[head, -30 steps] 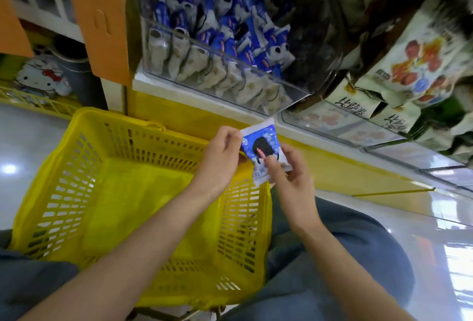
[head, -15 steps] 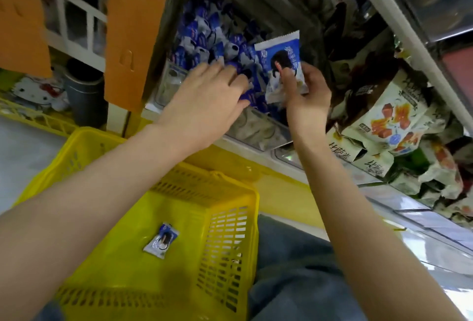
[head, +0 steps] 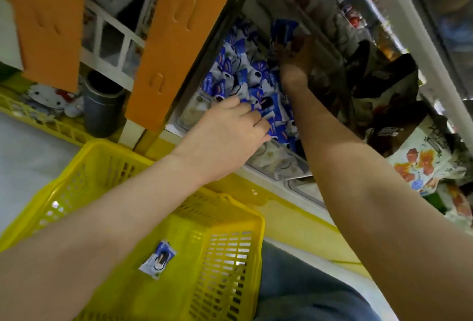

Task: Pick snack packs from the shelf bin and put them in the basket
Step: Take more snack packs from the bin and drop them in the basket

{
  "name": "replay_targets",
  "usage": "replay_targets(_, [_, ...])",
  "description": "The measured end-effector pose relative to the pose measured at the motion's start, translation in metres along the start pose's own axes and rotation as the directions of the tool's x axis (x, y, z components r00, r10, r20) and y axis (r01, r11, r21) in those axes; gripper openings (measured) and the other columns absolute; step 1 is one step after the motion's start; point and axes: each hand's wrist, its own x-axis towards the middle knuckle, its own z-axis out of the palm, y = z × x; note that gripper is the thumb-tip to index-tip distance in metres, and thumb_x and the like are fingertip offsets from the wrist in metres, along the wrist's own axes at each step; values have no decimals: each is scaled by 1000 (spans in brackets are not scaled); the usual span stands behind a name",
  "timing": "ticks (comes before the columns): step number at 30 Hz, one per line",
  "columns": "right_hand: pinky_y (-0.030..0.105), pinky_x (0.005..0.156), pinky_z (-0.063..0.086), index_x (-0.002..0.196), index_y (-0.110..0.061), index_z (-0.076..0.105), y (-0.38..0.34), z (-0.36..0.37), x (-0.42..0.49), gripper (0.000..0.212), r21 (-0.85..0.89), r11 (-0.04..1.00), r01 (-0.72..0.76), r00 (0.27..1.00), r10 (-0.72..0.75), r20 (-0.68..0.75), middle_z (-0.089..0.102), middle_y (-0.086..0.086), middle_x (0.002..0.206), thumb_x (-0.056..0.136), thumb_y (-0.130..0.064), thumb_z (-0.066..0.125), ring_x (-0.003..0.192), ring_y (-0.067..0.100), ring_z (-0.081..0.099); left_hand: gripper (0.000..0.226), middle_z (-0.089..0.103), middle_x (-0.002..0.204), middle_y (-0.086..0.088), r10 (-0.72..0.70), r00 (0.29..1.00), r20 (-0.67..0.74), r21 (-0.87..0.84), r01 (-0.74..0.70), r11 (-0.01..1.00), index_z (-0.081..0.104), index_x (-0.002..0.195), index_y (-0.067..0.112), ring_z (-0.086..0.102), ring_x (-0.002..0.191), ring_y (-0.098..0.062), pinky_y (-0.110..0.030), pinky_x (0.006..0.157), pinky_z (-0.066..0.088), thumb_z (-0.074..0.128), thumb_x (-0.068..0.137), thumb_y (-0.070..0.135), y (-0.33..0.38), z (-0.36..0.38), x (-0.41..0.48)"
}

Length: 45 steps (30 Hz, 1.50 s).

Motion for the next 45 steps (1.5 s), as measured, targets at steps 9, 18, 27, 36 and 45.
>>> replay_targets(9, [27, 82, 46, 115, -8, 55, 13, -1, 6, 26, -191, 980, 47, 975, -3, 222, 60, 7, 109, 93, -20, 52, 97, 19, 58, 30, 65, 74, 2, 24, 999, -49, 7, -23, 1000, 62, 81, 19, 59, 71, -17, -29, 73, 40, 37, 94, 29, -1, 6, 0])
replay_targets(18, [24, 76, 42, 122, -15, 53, 24, -4, 8, 28, -191, 968, 160, 958, -106, 265, 59, -2, 104, 99, -21, 39, 83, 9, 55, 32, 65, 75, 1, 3, 999, -33, 6, -3, 1000, 62, 83, 17, 58, 72, -18, -30, 76, 32, 34, 94, 28, -1, 5, 0])
replay_targets(27, [22, 72, 45, 115, -12, 56, 23, -8, 25, 26, -215, 974, -66, 965, 117, 233, 50, -6, 91, 93, -25, 53, 68, 4, 50, 28, 65, 75, -1, -14, 1000, 12, -28, 14, 1000, 63, 83, 15, 58, 71, -19, -30, 76, 28, 40, 94, 27, -2, 3, 1])
replay_targets(36, [24, 92, 43, 111, -13, 59, 20, -16, 18, 21, -208, 975, -77, 987, 105, 125, 59, 5, 116, 90, -16, 57, 107, 16, 55, 27, 66, 76, 0, -53, 995, 81, -64, 58, 996, 63, 85, 16, 58, 71, -17, -30, 72, 36, 40, 94, 28, 0, -3, 1])
replay_targets(45, [13, 85, 46, 109, -10, 64, -15, -91, -60, 21, -98, 976, 194, 963, -209, -172, 65, -3, 105, 91, -17, 54, 96, 5, 60, 15, 65, 92, -7, -137, 987, 80, -285, 155, 946, 64, 99, 8, 59, 86, -25, -36, 81, 44, 51, 89, 9, 13, -16, -4])
